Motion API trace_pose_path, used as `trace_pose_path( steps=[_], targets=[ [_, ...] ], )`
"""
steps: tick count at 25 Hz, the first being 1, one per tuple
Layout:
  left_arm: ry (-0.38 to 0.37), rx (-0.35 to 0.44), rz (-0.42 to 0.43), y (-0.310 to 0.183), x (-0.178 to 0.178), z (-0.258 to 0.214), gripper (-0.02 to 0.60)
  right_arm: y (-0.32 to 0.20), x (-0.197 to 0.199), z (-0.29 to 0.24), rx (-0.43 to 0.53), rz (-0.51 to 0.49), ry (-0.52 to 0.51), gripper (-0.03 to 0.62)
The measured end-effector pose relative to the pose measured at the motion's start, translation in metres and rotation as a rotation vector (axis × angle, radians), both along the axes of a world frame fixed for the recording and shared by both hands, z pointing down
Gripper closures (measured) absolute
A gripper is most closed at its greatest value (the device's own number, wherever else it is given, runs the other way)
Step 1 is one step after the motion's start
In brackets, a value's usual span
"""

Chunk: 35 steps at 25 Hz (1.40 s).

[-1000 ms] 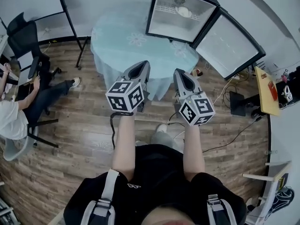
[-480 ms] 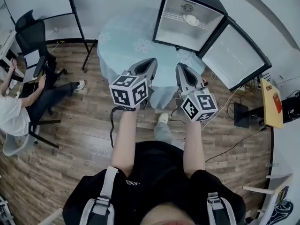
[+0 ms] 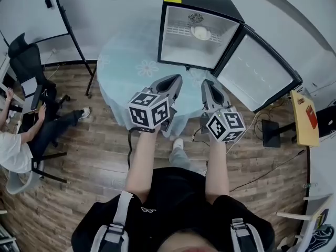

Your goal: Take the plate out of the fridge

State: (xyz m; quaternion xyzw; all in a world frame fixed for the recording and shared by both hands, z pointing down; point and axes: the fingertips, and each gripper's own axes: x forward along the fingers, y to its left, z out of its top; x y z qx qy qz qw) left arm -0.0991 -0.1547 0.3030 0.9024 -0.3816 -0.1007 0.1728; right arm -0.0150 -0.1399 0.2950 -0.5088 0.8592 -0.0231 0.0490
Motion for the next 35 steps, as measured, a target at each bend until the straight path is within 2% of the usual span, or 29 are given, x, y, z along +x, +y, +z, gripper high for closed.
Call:
trace_pose_path(
  steps=[3, 8, 15, 19, 24, 30, 35],
  targets=[
    [0.006, -0.035, 0.003, -0.014, 0.014, 0.017, 0.572, -0.016, 0.007, 0.019, -0.05, -0.005, -0.008, 0.588],
    [0.024, -0.142, -0.018, -0.037, 0.02, 0.06, 0.572, -0.031, 0.023, 0.056, -0.126, 0.013, 0.0, 0.588],
    [0.015, -0.21, -0.056, -0.087, 0.046, 0.097, 0.572, -0.08, 0.069, 0.102, -0.209, 0.101, -0.106, 0.588],
    [0.004, -0.2, -0.069, -0.117, 0.068, 0.094, 0.572, -0.113, 0.092, 0.107, -0.223, 0.112, -0.173, 0.588],
    [-0.012, -0.174, -0.085, -0.15, 0.082, 0.082, 0.572, -0.151, 0.101, 0.1, -0.206, 0.092, -0.243, 0.588],
    [-0.032, -0.15, -0.101, -0.195, 0.101, 0.071, 0.572, -0.204, 0.122, 0.087, -0.176, 0.082, -0.27, 0.588],
    [-0.018, -0.14, -0.133, -0.23, 0.111, 0.064, 0.572, -0.241, 0.126, 0.069, -0.142, 0.042, -0.236, 0.586]
  ],
)
